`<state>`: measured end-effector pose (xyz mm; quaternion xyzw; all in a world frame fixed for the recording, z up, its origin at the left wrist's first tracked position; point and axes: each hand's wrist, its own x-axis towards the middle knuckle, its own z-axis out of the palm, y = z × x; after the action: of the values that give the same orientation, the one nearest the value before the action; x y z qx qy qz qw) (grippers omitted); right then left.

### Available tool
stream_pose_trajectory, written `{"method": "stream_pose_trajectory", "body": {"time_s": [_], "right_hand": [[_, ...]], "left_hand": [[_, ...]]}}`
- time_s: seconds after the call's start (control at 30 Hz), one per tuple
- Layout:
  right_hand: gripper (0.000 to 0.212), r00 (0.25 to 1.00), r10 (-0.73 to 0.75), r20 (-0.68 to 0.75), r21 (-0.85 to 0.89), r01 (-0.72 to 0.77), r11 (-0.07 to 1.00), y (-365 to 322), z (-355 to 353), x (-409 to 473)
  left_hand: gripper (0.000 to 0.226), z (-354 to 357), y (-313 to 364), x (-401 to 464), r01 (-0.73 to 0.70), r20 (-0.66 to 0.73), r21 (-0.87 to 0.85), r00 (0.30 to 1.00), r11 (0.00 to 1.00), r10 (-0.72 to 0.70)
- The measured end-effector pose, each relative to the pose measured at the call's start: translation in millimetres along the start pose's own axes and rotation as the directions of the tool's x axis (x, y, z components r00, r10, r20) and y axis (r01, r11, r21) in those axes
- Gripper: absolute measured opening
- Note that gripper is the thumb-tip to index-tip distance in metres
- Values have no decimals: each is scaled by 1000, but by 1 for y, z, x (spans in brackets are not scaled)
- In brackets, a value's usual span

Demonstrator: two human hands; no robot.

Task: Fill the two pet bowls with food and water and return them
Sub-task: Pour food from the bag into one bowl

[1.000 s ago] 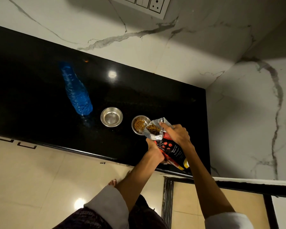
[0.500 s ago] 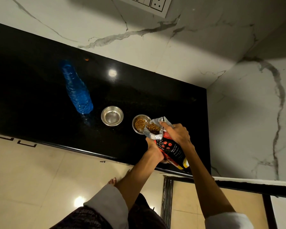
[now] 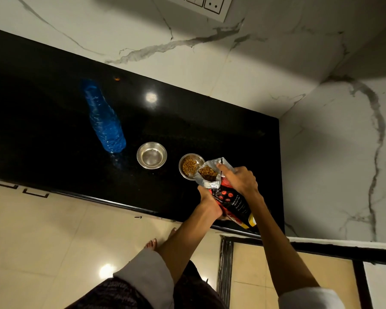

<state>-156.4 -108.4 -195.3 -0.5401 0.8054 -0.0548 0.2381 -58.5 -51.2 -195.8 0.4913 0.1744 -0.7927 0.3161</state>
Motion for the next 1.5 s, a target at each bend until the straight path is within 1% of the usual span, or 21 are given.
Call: {"method": "stream_pose_trajectory", "body": {"time_s": [0.03, 0.13, 0.23, 0.33, 0.43, 0.53, 0.6, 0.7, 0.8, 0.93, 1.03, 1.17, 1.33, 1.43, 1.5], "right_hand": [[72, 1000, 0, 2, -1, 0, 1000, 1, 0, 0], [60, 1000, -6, -24, 5, 6, 1000, 2, 1, 0], [66, 1000, -15, -12, 8, 15, 1000, 4, 1, 0], [65, 1000, -11, -14, -8, 11, 1000, 5, 0, -2], [65, 1000, -20, 19, -33, 21, 999, 5, 1, -1], [72, 1000, -23, 3, -29, 23, 999, 5, 0, -1], [71, 999, -41, 24, -47, 42, 998, 6, -1, -1], [69, 998, -55, 20, -47, 56, 997, 5, -3, -2], [71, 997, -67, 33, -65, 69, 996, 4, -3, -2], [67, 999, -49, 9, -39, 50, 998, 6, -1, -2], [68, 999, -48, 3, -29, 48, 998, 6, 2, -2], [73, 999, -40, 18, -26, 40, 999, 7, 5, -2], [62, 1000, -30, -3, -13, 30, 999, 8, 5, -2], [67, 999, -40, 8, -12, 40, 999, 10, 4, 0], [65, 999, -42, 14, -8, 42, 999, 11, 4, 0]], "left_hand": [[106, 0, -1, 0, 3, -3, 3, 1000, 1000, -2], [108, 1, 0, -2, -3, 16, 10, 1000, 1000, 3], [107, 1, 0, -2, -11, -2, 2, 1000, 1000, 11], [108, 2, -1, -6, -19, 15, 17, 1000, 1000, 19], [107, 2, -2, -8, -33, 7, 14, 999, 999, 33], [105, 2, -1, -9, -45, 6, 5, 999, 999, 45], [104, 2, -2, -8, -37, -1, 10, 999, 999, 37], [106, 4, -2, -9, -42, 11, 15, 999, 999, 42], [108, 2, -3, -7, -15, 7, 33, 1000, 999, 15], [104, 1, -2, -5, -20, -1, 24, 1000, 999, 21], [99, 0, -3, -2, -24, -29, 4, 999, 1000, 24], [106, -2, -4, -2, -8, -7, 13, 1000, 1000, 8], [99, 0, -4, -3, -27, -11, 0, 1000, 1000, 27], [99, 2, -6, -4, -32, -11, 7, 999, 999, 32], [100, 2, -6, -7, -24, 1, 11, 1000, 1000, 24]]}}
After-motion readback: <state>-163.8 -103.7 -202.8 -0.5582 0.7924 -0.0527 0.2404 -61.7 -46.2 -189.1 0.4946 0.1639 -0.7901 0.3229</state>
